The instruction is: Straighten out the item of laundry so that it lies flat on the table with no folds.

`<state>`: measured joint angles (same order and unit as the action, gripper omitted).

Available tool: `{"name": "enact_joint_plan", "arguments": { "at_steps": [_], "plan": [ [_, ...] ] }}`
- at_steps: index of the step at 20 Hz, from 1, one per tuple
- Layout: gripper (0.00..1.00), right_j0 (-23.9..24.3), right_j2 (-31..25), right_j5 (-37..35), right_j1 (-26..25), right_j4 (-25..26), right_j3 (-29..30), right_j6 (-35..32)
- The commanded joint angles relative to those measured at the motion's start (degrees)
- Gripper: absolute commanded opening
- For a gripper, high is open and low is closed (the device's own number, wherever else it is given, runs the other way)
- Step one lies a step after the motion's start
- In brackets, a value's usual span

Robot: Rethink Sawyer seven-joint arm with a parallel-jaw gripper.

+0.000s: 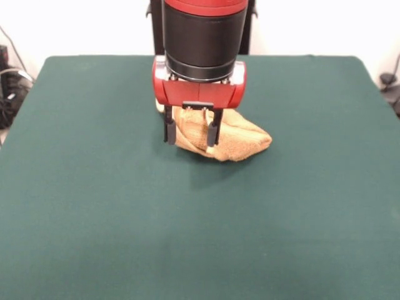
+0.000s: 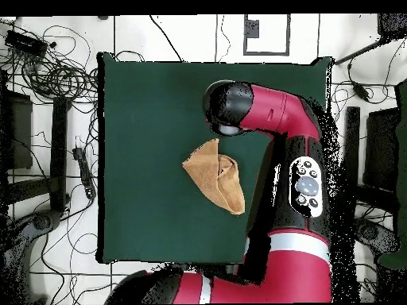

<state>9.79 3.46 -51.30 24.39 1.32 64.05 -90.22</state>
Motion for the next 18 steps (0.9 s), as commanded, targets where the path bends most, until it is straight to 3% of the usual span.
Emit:
{"name": "enact_joint_plan", "arguments": {
  "at_steps": [1,18],
  "plan": [
    [1.0,-1.0,-4.4,3.7,-1.7,0.1,7.6,-6.4],
    [1.0,2.6,-5.8,15.4,-9.3,2.4,6.5,-3.7]
  ]
}}
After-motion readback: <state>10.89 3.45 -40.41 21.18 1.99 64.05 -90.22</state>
